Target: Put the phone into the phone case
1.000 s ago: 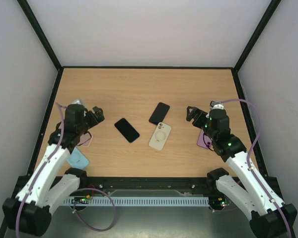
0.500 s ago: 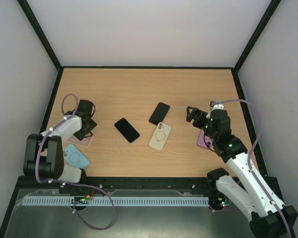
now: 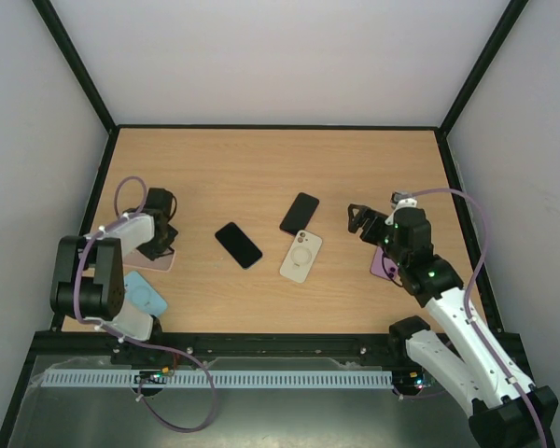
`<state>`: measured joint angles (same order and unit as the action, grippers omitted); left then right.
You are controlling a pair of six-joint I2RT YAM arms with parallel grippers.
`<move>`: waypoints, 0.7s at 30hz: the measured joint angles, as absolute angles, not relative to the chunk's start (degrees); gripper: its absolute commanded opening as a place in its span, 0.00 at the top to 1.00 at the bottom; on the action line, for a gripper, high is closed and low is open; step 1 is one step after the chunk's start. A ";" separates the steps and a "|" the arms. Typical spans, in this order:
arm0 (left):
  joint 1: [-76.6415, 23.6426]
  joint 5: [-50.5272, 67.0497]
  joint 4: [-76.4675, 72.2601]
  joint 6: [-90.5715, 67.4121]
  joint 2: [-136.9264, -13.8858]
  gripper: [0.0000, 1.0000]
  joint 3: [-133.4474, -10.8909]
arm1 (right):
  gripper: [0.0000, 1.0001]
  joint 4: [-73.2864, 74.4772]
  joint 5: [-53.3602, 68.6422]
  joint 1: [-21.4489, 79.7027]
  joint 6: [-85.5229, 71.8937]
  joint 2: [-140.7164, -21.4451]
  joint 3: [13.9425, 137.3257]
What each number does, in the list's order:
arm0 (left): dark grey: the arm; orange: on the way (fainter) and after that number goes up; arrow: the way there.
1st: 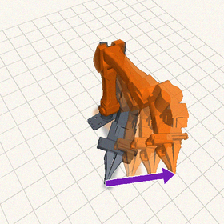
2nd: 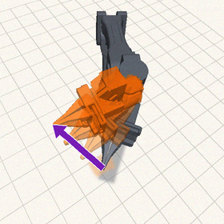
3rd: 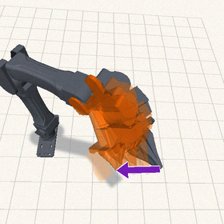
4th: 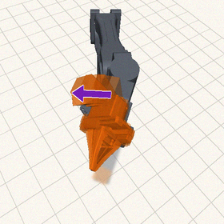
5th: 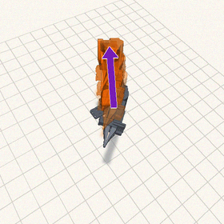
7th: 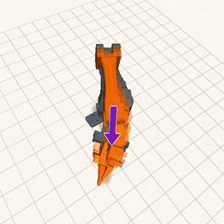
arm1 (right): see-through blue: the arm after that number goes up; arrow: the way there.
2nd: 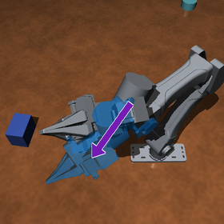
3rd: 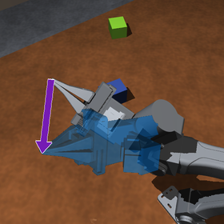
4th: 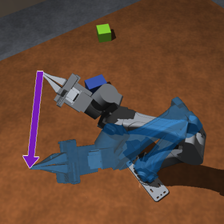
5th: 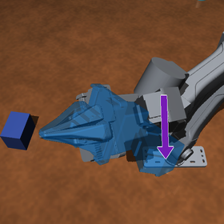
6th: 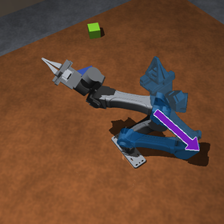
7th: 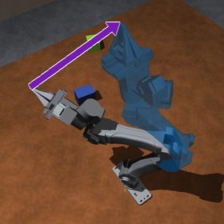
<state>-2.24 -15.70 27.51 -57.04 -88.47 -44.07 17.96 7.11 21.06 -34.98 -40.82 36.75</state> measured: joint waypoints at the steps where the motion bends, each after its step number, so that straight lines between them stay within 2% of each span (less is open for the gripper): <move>1: -2.35 -15.62 27.07 -57.01 -88.51 0.86 -44.07 | 0.02 17.96 7.11 21.06 -35.03 -40.80 36.56; 3: -2.76 -15.49 26.26 -56.99 -88.60 0.96 -44.07 | 0.02 17.96 7.11 21.06 -35.16 -40.82 36.23; 4: -3.16 -15.38 26.20 -56.88 -88.60 0.97 -44.07 | 0.02 17.96 7.11 21.06 -35.20 -40.82 36.12; 8: -5.63 -15.59 26.15 -56.58 -88.42 0.98 -44.07 | 0.00 17.93 7.14 21.06 -36.64 -40.84 35.53; 17: -21.37 -17.12 27.53 -56.75 -87.13 0.98 -45.54 | 0.15 17.28 9.67 21.06 -48.71 -40.27 27.31; 21: -29.04 -17.23 27.57 -57.49 -85.78 0.98 -45.98 | 0.17 17.28 9.93 21.06 -51.27 -40.53 26.50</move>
